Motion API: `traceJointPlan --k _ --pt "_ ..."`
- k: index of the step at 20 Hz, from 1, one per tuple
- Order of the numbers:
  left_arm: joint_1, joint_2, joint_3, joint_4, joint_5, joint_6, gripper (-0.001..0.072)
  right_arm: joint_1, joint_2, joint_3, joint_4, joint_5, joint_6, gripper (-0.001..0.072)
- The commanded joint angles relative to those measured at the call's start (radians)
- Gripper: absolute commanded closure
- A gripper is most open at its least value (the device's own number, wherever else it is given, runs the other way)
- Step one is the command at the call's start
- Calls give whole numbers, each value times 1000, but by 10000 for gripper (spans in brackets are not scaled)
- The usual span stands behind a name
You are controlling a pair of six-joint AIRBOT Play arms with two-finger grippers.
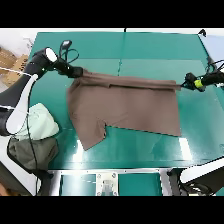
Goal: Fold the shirts.
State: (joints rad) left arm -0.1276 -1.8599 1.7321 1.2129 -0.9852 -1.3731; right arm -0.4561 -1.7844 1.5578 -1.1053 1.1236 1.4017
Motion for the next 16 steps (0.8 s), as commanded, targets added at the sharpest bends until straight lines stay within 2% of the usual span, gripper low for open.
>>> traceJointPlan --k 1,7,10,11,12,13,14,16 --pt "0 -19 -48 17 -67 -12 690 0 -1 -70 -40 20 0 697" --pt "0 -28 -51 2 -74 -15 690 0 0 -79 -39 73 0 697" --pt "0 -28 -50 -20 -138 -15 690 1 0 -79 -38 105 1 696" --pt "0 -27 -46 -20 -173 -16 687 1 0 -76 -39 114 8 668" --pt "0 -26 -33 -15 -214 -17 564 -2 3 -65 -42 130 23 498" --pt "0 -24 -4 -14 -271 -25 201 -8 12 -46 -58 158 51 379" --pt "0 -21 30 -6 -323 -48 86 -15 26 -23 -91 188 80 378" --pt "1 -18 123 22 -444 -74 84 -28 85 -4 -181 233 135 379"
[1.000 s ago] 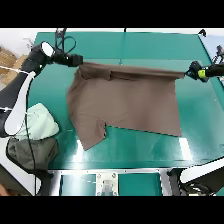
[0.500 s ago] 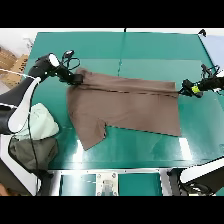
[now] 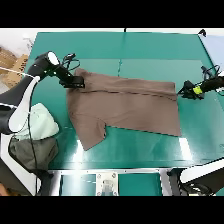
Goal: Fold the shirts.
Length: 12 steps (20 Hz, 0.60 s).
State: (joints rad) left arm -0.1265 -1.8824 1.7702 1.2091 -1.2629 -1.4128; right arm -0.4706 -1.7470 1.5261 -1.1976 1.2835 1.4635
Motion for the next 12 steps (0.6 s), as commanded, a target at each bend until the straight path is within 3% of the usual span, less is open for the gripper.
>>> traceJointPlan --k 1,4,6,9,10,12 --pt "0 8 121 45 -227 -51 84 -18 82 19 -116 86 86 381" --pt "10 37 98 64 -338 -105 85 -38 222 -144 -123 89 112 520" --pt "12 79 -1 67 -394 -124 95 -58 335 -325 -123 82 120 520" --pt "12 224 -284 69 -352 -124 95 -124 533 -620 -119 16 191 519" --pt "12 288 -399 71 -311 -124 95 -145 600 -718 -119 0 206 515" --pt "12 422 -634 68 -192 -138 94 -164 702 -872 -105 -12 206 365"
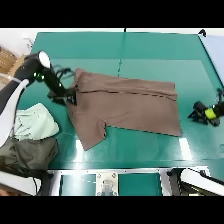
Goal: Fold the shirts.
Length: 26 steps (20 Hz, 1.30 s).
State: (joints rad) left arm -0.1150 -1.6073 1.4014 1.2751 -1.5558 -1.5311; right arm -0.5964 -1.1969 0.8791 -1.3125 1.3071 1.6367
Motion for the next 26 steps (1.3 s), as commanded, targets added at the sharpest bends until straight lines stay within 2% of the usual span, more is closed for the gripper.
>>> traceJointPlan --k 1,4,6,9,10,11,12,14,15,16,17,18,19,20,23,26 --pt "0 205 -370 -3 158 -43 93 -41 192 -288 15 -43 32 346" --pt "0 299 -580 -58 300 -87 93 -41 239 -403 67 -104 32 345" --pt "0 299 -653 -157 393 -81 94 -41 238 -454 160 -173 29 337" --pt "0 299 -725 -297 509 -24 96 -40 238 -513 236 -246 20 337" --pt "0 299 -737 -318 537 -12 150 -40 238 -527 240 -265 20 337" --pt "0 299 -747 -331 571 0 304 -40 238 -537 240 -283 20 337" --pt "0 298 -750 -354 599 19 392 -40 237 -544 246 -294 21 337" --pt "0 292 -750 -431 635 73 642 -40 237 -547 289 -323 20 338" --pt "0 292 -746 -479 636 121 689 -40 237 -547 316 -347 15 339" --pt "0 293 -736 -503 624 156 690 -40 237 -547 354 -375 -6 342" --pt "0 299 -718 -495 599 173 690 -40 236 -546 393 -402 -32 394" --pt "0 316 -703 -473 571 174 691 -41 236 -546 425 -421 -61 547" --pt "0 344 -692 -448 547 172 691 -41 236 -544 442 -428 -92 636" --pt "0 391 -691 -425 526 168 691 -41 236 -538 441 -426 -114 685" --pt "0 544 -691 -287 426 93 691 -42 236 -475 366 -336 -145 696" --pt "0 639 -691 -231 272 65 691 -42 241 -367 186 -179 -60 697"
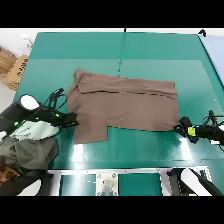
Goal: Fold the shirts.
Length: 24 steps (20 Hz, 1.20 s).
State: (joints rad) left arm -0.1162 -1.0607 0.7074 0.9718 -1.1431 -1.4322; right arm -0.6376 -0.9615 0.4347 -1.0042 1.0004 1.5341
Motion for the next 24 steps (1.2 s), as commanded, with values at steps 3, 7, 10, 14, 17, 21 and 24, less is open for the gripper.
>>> traceJointPlan --k 3,7,10,14,17,21,24 --pt "1 177 3 59 -175 -50 692 -1 40 190 -264 223 108 696" --pt "1 188 70 13 -193 -50 692 1 49 317 -266 276 116 696" --pt "1 136 177 29 -89 -31 692 12 32 352 -114 200 77 696" --pt "1 -117 399 37 -45 17 692 114 -124 451 -2 58 63 695" --pt "1 -316 601 59 -10 18 691 175 -314 606 37 -12 58 696" --pt "1 -585 863 58 15 39 690 244 -619 875 38 -10 58 695" --pt "1 -709 940 35 167 53 163 285 -815 1063 82 -50 58 430"
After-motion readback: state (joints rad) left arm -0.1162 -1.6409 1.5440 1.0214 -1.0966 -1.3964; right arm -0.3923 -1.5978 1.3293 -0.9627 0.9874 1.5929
